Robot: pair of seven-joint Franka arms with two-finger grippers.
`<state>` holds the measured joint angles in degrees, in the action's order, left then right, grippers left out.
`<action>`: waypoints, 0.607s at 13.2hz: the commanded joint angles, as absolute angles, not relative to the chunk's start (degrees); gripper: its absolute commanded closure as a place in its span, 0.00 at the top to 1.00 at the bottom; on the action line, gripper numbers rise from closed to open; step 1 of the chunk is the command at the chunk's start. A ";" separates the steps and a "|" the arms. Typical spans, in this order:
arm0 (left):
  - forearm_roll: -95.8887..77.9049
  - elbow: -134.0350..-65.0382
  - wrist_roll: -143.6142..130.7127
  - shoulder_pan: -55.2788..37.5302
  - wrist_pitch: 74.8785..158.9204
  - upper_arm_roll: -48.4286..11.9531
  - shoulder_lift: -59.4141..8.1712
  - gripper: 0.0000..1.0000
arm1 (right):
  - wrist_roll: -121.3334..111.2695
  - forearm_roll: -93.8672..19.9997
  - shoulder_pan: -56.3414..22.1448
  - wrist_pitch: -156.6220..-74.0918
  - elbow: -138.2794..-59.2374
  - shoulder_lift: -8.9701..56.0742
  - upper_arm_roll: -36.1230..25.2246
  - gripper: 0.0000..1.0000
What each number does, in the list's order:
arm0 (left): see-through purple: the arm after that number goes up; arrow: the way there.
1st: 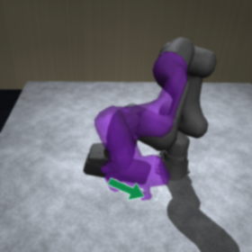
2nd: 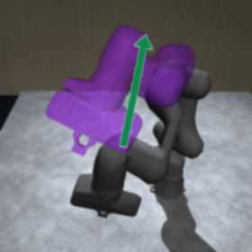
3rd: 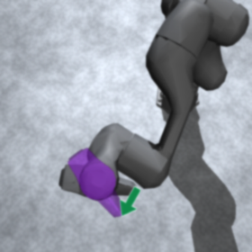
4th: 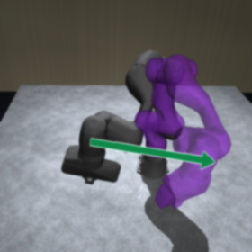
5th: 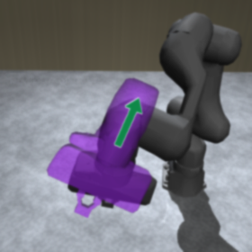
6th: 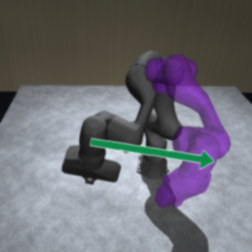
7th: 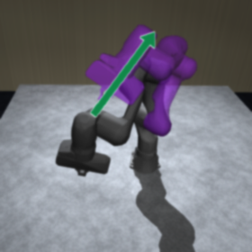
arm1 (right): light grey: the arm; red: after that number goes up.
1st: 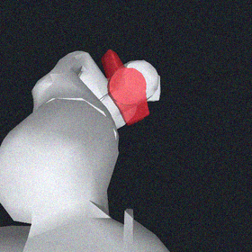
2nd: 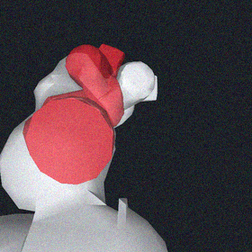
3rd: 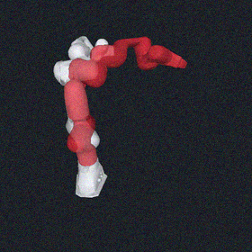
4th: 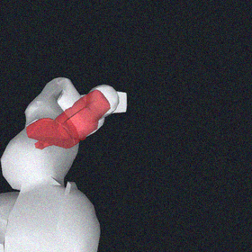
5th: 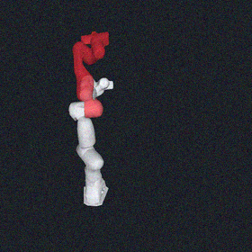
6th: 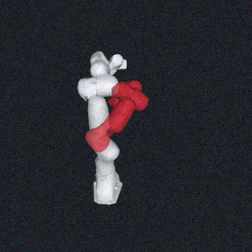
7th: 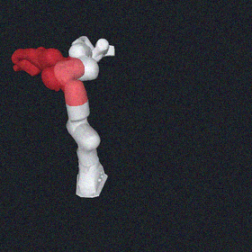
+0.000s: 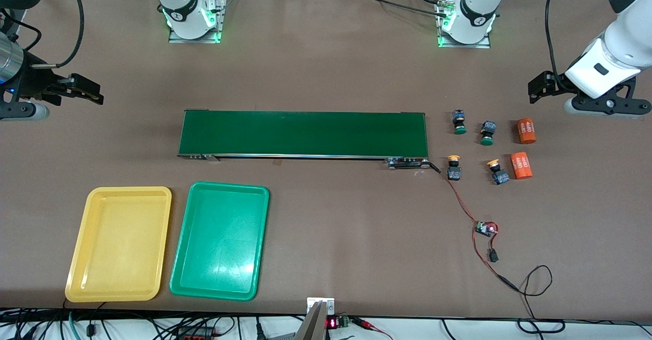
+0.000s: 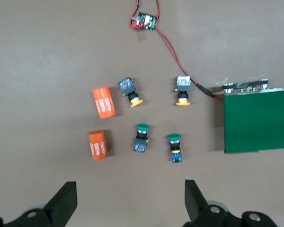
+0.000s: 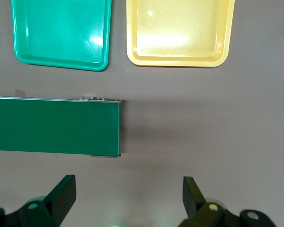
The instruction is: Sort buttons by color to trays
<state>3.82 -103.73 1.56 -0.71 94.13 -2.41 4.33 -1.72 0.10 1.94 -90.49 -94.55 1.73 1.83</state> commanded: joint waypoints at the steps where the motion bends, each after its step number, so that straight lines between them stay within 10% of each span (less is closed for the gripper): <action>1: 3.09 -101.35 2.98 -1.06 92.20 -2.11 3.87 1.00 | -0.97 -0.61 1.93 -90.62 -94.83 1.14 1.85 1.00; 8: 2.90 -98.79 2.90 -0.88 91.58 -1.85 2.46 1.00 | -1.05 0.17 2.02 -90.88 -94.92 1.23 1.76 1.00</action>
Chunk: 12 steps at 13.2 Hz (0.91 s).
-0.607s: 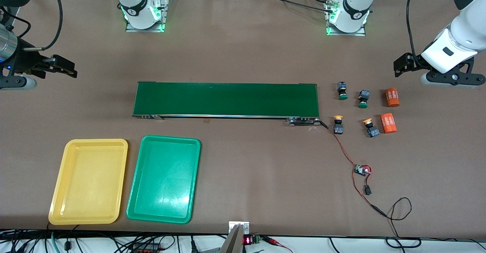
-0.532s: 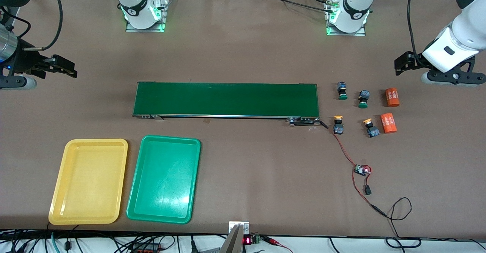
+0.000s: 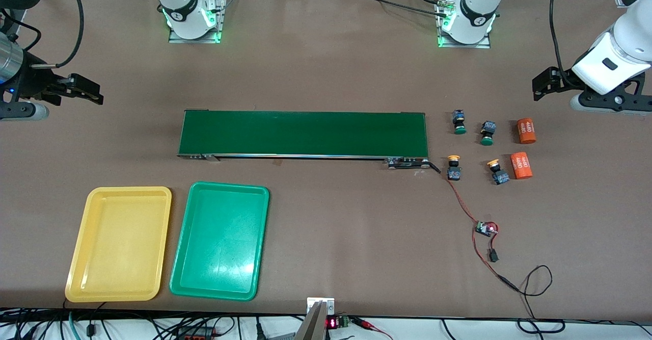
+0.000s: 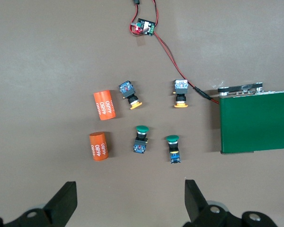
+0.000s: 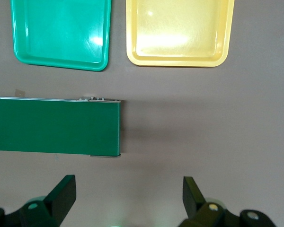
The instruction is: Sort buttons by color to trays
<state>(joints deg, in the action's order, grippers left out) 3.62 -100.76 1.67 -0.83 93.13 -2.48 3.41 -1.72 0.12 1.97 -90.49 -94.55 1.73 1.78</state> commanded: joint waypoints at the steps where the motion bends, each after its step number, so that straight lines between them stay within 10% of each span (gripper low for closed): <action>1: 2.90 -98.79 2.90 -0.70 91.58 -1.76 2.46 1.00 | -1.05 0.26 2.02 -91.05 -94.92 1.32 1.76 1.00; 12: 3.43 -84.46 2.11 -0.09 89.21 -2.29 -17.82 1.00 | -1.14 3.95 0.09 -92.02 -95.45 1.58 1.76 1.00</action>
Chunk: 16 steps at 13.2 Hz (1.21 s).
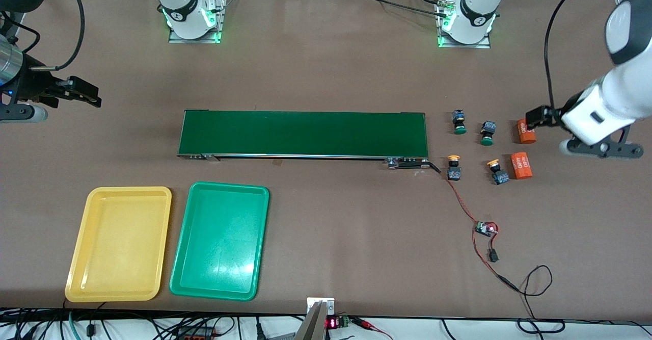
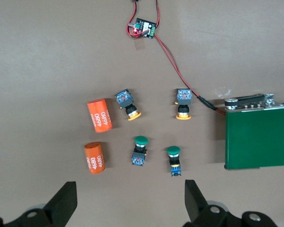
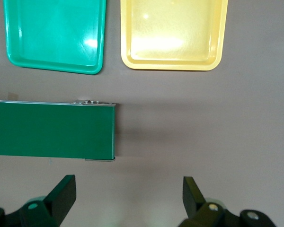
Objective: Sort buttons by color to trays
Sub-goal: 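Grasp the blue yellow-based button with the left gripper and lift it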
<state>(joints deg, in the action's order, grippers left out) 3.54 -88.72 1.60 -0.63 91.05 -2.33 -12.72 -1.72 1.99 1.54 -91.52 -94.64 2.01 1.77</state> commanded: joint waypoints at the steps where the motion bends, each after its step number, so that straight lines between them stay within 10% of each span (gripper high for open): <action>1: 3.08 -84.98 2.02 0.00 89.12 -2.20 -19.23 1.00 | -1.14 4.13 -0.26 -91.93 -95.45 1.67 1.76 1.00; 5: 2.64 -87.26 -0.52 -1.05 95.15 -2.90 -25.74 1.00 | -1.14 4.13 -0.97 -91.67 -95.45 1.93 1.76 1.00; 16: 2.46 -118.64 -11.78 -1.67 145.98 -7.29 -28.21 1.00 | -1.14 4.13 -1.05 -91.14 -95.36 2.02 1.85 1.00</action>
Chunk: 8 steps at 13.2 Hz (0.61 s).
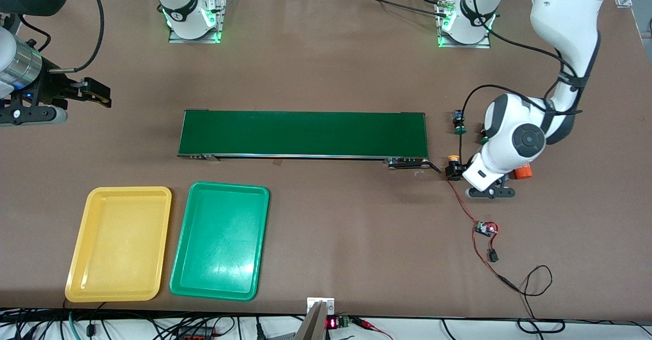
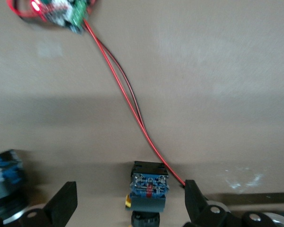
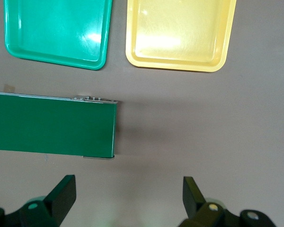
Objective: Sort buttons by color to trays
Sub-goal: 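Grasp the blue yellow-based button with the left gripper and lift it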
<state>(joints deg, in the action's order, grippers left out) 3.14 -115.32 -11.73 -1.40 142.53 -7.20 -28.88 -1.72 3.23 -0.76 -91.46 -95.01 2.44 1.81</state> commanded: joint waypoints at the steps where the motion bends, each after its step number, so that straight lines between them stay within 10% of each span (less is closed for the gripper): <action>1: 2.46 -118.83 -11.78 -1.84 145.99 -7.47 -28.21 1.00 | -1.14 4.13 -1.05 -91.14 -95.36 2.02 1.85 1.00; 4: 2.46 -118.92 -11.43 -1.85 145.99 -8.96 -28.39 0.93 | -1.14 4.13 -1.05 -90.88 -95.36 2.02 1.85 1.00; 8: 3.16 -118.30 -7.56 -0.53 145.90 -8.61 -29.79 0.42 | -1.14 4.13 -1.05 -90.62 -95.36 2.20 1.85 1.00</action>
<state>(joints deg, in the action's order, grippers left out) 3.16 -118.33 -10.05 -1.35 145.70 -8.61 -29.74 -1.72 3.24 -0.77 -91.11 -95.06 2.44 1.81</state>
